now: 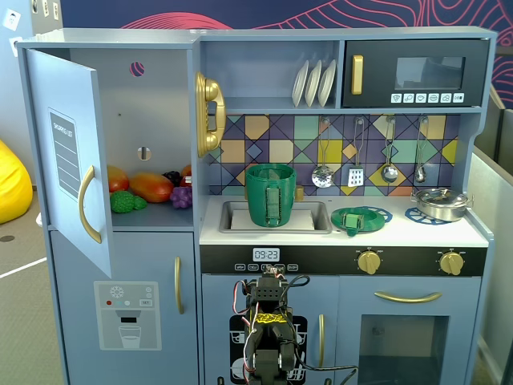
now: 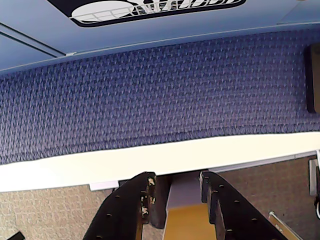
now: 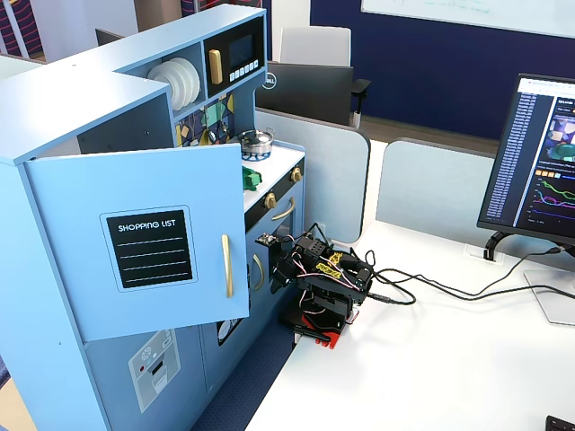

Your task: Pick up the lid from the counter and put it on the green recipient

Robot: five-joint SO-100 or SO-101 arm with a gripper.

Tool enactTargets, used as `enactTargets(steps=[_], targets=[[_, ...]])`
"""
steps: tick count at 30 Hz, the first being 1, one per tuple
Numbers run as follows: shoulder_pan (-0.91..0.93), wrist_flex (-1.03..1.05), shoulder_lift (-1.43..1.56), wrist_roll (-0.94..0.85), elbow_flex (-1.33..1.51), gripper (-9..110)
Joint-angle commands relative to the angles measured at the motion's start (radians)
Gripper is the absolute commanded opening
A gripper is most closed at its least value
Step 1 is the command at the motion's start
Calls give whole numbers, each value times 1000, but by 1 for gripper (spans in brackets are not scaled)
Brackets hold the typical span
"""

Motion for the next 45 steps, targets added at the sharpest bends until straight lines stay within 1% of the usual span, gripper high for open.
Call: enactTargets(steps=[1, 11, 13, 15, 17, 19, 24, 29, 34, 38, 40, 42, 43, 45], targets=[[115, 187, -6, -12, -2, 0], [132, 187, -6, -21, -2, 0], [132, 146, -6, 12, -3, 0], [158, 66, -8, 64, -14, 0], [193, -63, -37, 160, -67, 0], [245, -190, -100, 187, -160, 0], [371, -449, -241, 49, -436, 0], [489, -584, -344, -64, -624, 0], [565, -910, -351, -144, -563, 0], [581, -1069, -368, -199, -522, 0], [594, -1140, -388, -201, -508, 7], [620, -1213, -403, -198, -483, 25], [630, -1243, -410, -189, -474, 31], [646, -1258, -416, -164, -466, 39]])
